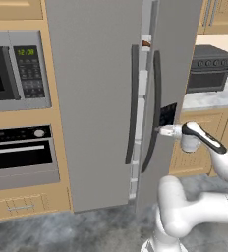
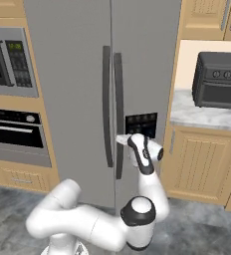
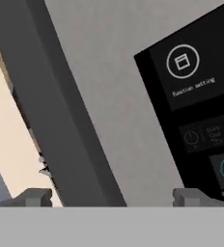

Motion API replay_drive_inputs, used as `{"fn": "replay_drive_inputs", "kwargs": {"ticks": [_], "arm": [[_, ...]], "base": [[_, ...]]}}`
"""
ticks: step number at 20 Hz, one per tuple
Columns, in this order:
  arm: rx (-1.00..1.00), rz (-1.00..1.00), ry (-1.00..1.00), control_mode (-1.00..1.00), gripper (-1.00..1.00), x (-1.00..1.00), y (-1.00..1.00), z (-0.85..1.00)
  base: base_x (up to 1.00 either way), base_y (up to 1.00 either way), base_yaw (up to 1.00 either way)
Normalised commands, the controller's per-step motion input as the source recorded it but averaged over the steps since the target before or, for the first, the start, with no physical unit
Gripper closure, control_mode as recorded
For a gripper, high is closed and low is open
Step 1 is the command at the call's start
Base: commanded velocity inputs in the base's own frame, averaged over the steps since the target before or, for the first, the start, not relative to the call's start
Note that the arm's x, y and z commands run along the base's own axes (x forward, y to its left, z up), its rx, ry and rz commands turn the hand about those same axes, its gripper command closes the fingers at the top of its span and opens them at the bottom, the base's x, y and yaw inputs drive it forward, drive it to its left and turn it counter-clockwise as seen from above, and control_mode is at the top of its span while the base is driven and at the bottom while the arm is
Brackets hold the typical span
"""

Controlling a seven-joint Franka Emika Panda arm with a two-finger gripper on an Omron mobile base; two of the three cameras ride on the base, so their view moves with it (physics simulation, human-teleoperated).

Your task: There's a chicken drumstick in the fridge that needs to be moved to the freezer for freezing. Pick up the chicken drumstick from the fridge, place it on any shelf in the freezer, and close the fridge and freezer doors when done.

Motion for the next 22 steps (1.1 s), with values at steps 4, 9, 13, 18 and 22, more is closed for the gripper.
{"fn": "replay_drive_inputs", "kwargs": {"ticks": [4, 9, 13, 18, 22], "arm": [[0.0, -0.02, 0.22, -1.0, -1.0, 0.66, 0.09, 0.0], [-0.01, -0.24, 0.13, -1.0, -1.0, 0.63, -0.02, 0.0], [-0.11, -0.52, 0.16, -1.0, -1.0, 0.79, 0.06, 0.0], [-0.19, -0.63, 0.15, -1.0, -1.0, 0.74, 0.46, 0.0], [-0.15, -0.61, 0.13, -1.0, -1.0, 0.56, 0.16, 0.0]], "base": [[0.0, 0.0, 0.0], [0.0, 0.0, 0.0], [0.0, 0.0, 0.0], [0.0, 0.0, 0.0], [0.0, 0.0, 0.0]]}}
